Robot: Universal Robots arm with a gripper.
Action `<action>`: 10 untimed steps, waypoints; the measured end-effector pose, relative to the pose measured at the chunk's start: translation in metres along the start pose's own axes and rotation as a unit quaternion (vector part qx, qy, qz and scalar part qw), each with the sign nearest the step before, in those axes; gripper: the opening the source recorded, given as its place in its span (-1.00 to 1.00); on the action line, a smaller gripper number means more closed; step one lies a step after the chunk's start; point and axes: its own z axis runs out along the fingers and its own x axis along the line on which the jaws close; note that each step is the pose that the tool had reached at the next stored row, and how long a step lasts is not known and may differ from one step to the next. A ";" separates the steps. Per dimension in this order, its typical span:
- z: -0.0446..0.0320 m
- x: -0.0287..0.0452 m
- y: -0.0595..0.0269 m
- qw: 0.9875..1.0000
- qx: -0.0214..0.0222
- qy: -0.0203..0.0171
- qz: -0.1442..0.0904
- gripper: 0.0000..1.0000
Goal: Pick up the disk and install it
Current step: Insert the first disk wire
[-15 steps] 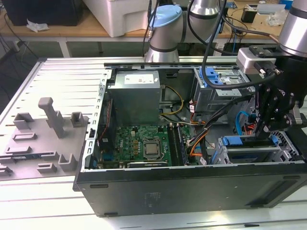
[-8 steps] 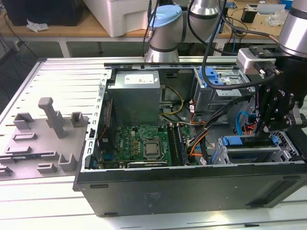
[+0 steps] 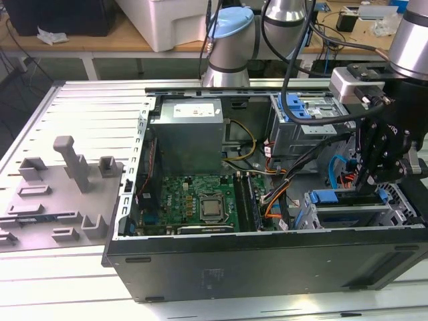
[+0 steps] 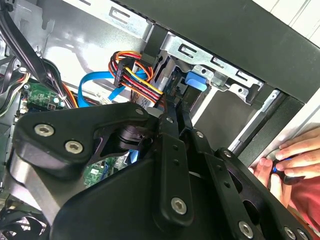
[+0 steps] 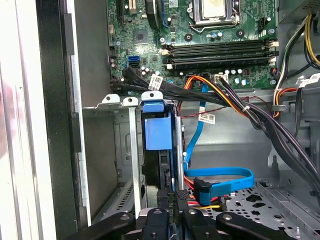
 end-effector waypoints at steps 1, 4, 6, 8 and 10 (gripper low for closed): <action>0.0000 0.0000 0.0000 1.000 0.000 0.000 0.000 -0.65; -0.0004 0.0001 0.0000 1.000 0.000 0.000 0.000 -0.65; -0.0026 0.0003 -0.0001 1.000 0.000 0.000 0.000 -0.65; -0.0030 0.0004 -0.0002 1.000 0.000 0.000 0.000 -0.65; -0.0032 0.0003 -0.0002 1.000 0.000 0.000 0.000 -0.65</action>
